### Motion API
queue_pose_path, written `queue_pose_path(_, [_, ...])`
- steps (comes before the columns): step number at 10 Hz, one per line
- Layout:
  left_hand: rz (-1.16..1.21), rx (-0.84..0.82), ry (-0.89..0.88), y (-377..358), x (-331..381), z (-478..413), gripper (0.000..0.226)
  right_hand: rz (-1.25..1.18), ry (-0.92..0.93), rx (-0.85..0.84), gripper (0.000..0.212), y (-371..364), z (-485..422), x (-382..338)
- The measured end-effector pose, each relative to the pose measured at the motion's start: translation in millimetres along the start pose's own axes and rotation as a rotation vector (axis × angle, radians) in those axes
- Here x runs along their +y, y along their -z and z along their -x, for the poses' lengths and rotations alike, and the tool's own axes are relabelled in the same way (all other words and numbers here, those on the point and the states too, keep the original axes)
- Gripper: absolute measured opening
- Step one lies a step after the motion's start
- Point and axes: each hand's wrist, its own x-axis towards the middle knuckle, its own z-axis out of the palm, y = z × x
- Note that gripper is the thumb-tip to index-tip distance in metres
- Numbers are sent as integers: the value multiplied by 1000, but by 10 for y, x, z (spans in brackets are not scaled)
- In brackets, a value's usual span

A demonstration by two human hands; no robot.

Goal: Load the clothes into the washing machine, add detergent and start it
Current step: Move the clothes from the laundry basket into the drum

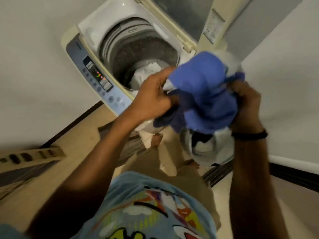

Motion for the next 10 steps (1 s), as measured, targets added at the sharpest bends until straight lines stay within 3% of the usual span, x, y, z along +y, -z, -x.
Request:
queue_pose_path(1, [-14, 166, -54, 483, 141, -108, 39, 34, -62, -64, 47, -475, -358, 184])
queue_pose_path(2, [-55, 267, 63, 1024, -46, -396, 17, 343, -119, -124, 30, -663, -1298, 969])
queue_pose_path(3, [-136, 239, 232, 1292, -575, -692, 31, 645, -191, -149, 55, -545, -1886, 1281])
queue_pose_path(4, [-317, 120, 421, 1553, -1038, -1111, 9, 793, -199, 51, 81, -635, -2339, 1173])
queue_pose_path(5, [-520, 68, 451, 1627, -1152, -1209, 57, 1021, -139, 182, 69, -756, -2399, 1193])
queue_pose_path(6, [-420, 130, 489, 1638, -1281, -1198, 69, 1387, -85, 233, 49, -471, -2376, 1447])
queue_pose_path(7, [-361, 128, 516, 1495, -1383, -1176, 60, 1467, -138, 301, 29, -232, -2365, 1450])
queue_pose_path(8, [-308, 137, 488, 1072, -1437, -1214, 51, 1549, 78, 288, 17, -57, -2257, 1464])
queue_pose_path(9, [-285, 152, 438, 716, -1377, -1214, 42, 1281, 0, 328, 13, 120, -2204, 1465])
queue_pose_path(10, [-271, 124, 336, 137, -1204, -1102, 28, 837, -209, 568, 22, 308, -1881, 1401])
